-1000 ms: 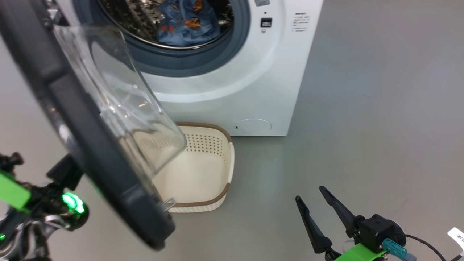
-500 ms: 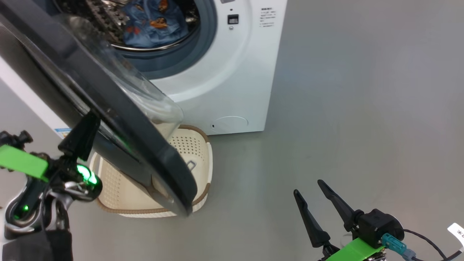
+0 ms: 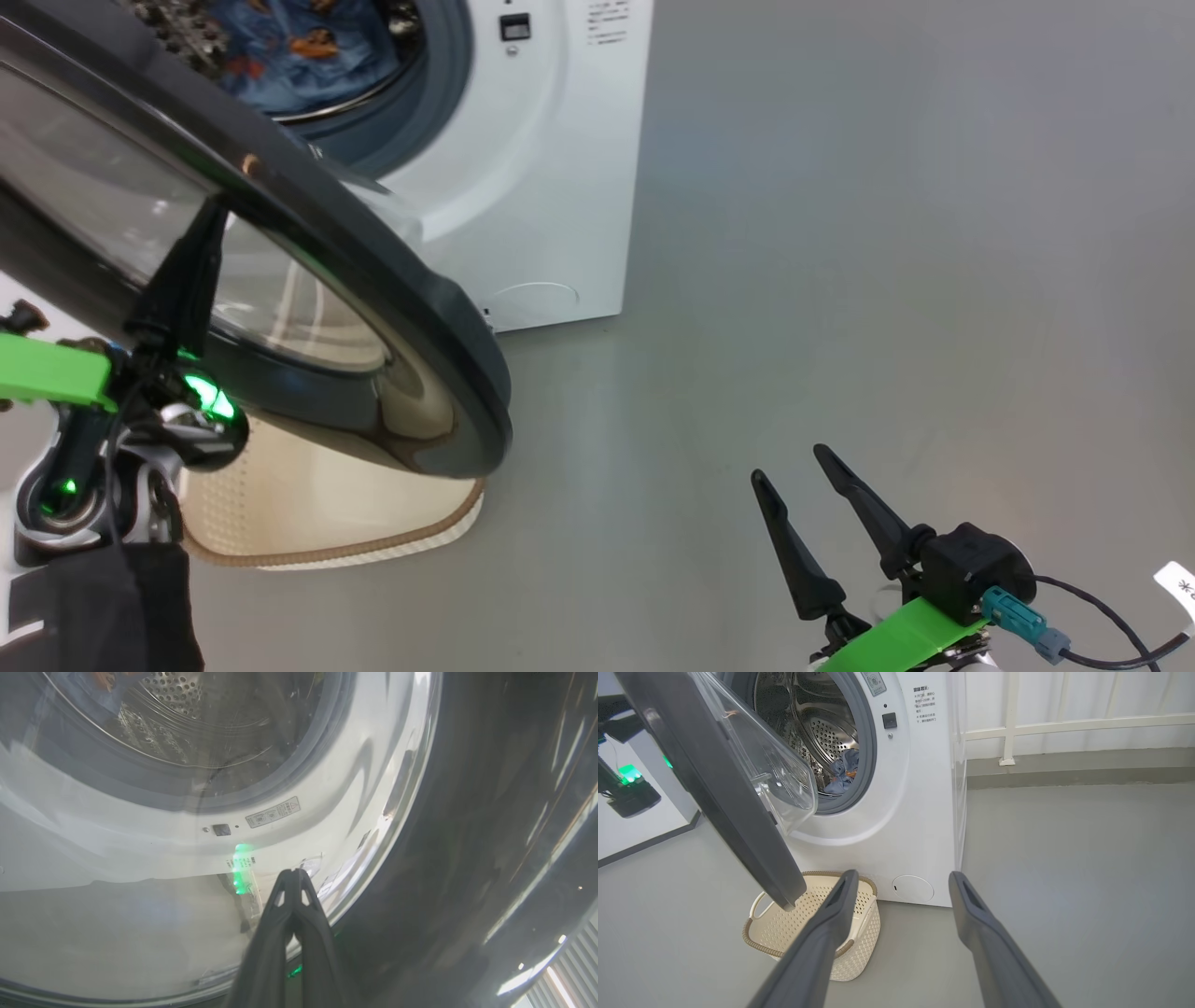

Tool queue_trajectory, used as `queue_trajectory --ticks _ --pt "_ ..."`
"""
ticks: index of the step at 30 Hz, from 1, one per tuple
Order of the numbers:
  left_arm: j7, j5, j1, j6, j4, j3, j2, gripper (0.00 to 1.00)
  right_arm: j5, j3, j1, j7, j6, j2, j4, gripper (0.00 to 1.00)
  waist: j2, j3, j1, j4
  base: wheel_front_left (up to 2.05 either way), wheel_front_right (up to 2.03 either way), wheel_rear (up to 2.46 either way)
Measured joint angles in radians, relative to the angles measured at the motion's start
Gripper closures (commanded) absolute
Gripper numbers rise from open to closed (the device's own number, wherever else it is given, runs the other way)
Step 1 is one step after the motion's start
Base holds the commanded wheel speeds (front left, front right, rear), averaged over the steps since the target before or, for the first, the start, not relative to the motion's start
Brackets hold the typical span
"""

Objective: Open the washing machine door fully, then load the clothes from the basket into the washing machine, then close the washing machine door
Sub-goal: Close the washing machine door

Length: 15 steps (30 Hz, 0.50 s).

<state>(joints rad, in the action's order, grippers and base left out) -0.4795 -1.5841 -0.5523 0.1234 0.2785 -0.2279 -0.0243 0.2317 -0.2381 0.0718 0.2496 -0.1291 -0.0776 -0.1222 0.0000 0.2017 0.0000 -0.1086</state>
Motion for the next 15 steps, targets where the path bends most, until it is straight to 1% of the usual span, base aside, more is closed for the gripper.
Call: queue_trajectory --ticks 10,15 --pt "0.071 0.038 -0.026 0.000 0.017 -0.006 0.001 1.00 0.000 0.004 0.012 0.000 0.000 0.009 0.005 0.00 0.0000 0.018 0.0000 -0.046 0.00 0.00 0.00" --pt "0.098 0.057 -0.025 0.000 0.016 -0.009 0.000 1.00 0.000 0.021 0.011 0.000 0.000 0.009 0.005 0.00 0.0000 0.013 0.0000 -0.052 0.00 0.00 0.00"
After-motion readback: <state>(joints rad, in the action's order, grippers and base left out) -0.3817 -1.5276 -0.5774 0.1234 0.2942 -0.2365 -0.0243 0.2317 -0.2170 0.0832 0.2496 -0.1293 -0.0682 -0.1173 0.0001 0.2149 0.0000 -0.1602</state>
